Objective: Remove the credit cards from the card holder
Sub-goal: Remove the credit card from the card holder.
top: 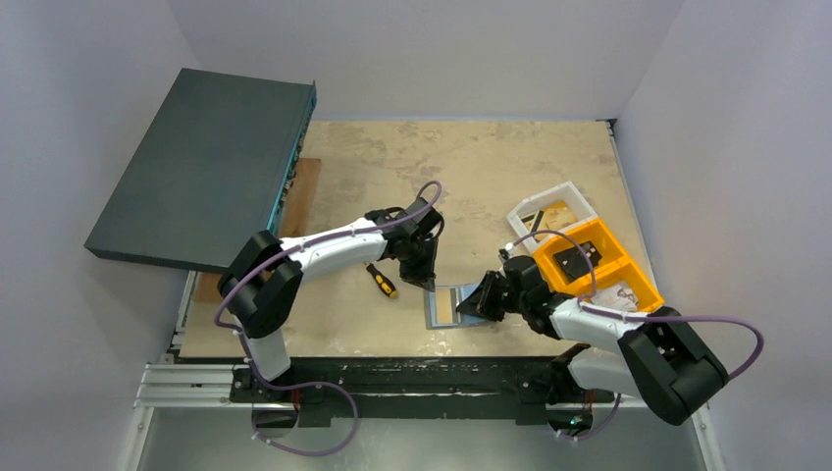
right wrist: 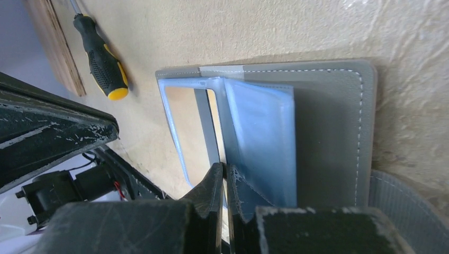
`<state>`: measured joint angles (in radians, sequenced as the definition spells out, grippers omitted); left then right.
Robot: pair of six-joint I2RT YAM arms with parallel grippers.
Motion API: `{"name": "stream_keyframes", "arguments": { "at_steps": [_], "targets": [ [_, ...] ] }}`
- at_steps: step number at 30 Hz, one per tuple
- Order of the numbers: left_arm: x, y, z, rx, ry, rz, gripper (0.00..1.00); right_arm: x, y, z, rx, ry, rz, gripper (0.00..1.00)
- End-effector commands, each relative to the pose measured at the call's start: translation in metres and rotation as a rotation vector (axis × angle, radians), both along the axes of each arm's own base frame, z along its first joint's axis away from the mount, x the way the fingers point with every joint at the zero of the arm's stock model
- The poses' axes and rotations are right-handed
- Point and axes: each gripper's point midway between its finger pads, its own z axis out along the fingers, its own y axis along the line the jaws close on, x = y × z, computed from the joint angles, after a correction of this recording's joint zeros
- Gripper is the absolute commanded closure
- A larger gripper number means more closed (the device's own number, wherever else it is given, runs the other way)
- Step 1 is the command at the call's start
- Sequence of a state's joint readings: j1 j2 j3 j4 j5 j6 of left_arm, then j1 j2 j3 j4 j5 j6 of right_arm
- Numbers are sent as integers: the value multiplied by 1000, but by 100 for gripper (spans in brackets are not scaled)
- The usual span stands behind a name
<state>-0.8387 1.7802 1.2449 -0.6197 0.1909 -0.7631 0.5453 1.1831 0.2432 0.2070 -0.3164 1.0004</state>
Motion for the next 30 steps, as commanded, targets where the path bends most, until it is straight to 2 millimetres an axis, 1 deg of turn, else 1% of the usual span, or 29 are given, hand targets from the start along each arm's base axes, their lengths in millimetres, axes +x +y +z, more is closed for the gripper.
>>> {"name": "stream_keyframes", "arguments": {
  "at_steps": [1,7,12,15,21,24,28,30],
  "targets": [
    [2,-16,8,-58,-3,-30,100,16,4,4,-17,-21,-59,100],
    [-2,-6,-12,-12,25,-18,100,20,0,3,-50,-22,-80,100],
    [-4,-14,-17,-63,29,-21,100,20,1,0,-45,-11,-79,100],
    [-3,-19,-17,-89,26,-26,100,20,2,-1,-47,-8,-76,100],
    [-3,-21,-30,-78,47,-30,100,20,1,-2,-52,-7,-77,100],
    [-5,-12,-41,-18,69,-15,100,20,0,-4,-60,-6,-80,100],
    [-6,6,-55,81,79,23,100,17,0,-3,-61,2,-69,100],
    [-6,14,-60,117,81,35,100,17,-4,-4,-75,1,-79,100]
  ]
}}
